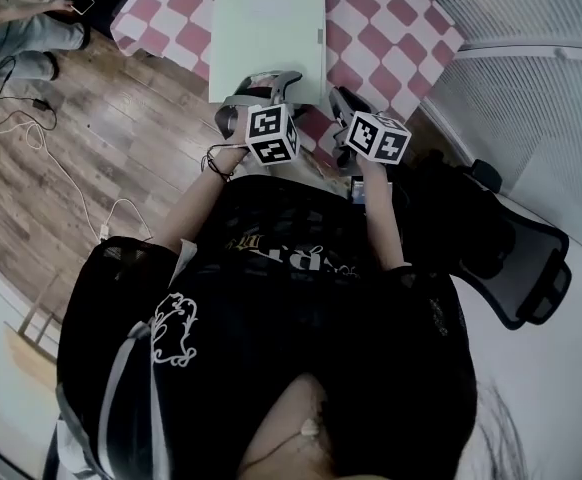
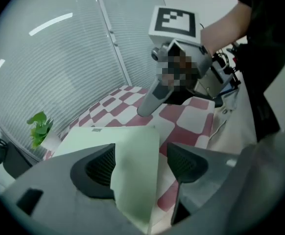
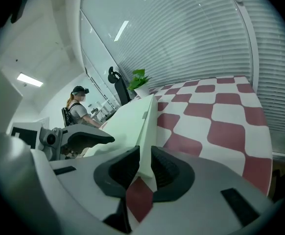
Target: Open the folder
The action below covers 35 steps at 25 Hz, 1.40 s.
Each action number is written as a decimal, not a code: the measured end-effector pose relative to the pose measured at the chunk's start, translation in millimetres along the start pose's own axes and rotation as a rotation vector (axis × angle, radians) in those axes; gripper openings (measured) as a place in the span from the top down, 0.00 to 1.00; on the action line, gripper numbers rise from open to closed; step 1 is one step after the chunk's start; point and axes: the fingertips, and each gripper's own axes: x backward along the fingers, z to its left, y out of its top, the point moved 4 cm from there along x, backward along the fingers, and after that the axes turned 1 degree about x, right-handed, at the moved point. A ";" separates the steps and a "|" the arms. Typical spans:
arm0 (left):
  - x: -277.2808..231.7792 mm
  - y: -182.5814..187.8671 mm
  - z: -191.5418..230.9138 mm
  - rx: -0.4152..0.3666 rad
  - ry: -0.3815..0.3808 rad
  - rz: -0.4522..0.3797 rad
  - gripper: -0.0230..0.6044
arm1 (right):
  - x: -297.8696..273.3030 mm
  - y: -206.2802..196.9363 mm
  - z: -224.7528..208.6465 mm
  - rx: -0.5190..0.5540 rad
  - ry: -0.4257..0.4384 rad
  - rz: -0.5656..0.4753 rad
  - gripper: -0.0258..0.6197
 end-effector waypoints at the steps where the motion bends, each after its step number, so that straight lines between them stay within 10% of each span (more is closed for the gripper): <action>1: -4.7 -1.9 0.0 -0.018 0.017 0.018 0.44 | -2.8 -1.4 -1.0 -0.007 0.003 0.006 0.91; 10: -5.7 -5.9 10.3 0.094 0.041 -0.026 0.46 | -14.3 -10.7 0.7 -0.026 0.063 0.063 0.82; 24: 25.2 4.3 12.5 0.315 0.019 -0.166 0.81 | -21.5 -16.6 7.8 -0.005 0.074 0.099 0.82; 29: 43.1 5.7 24.2 0.475 0.055 -0.276 0.88 | -19.9 -19.7 7.0 -0.019 0.025 0.080 0.82; 35: 92.3 14.1 49.4 0.488 0.176 -0.392 0.88 | -19.8 -17.1 12.2 0.069 0.000 0.072 0.82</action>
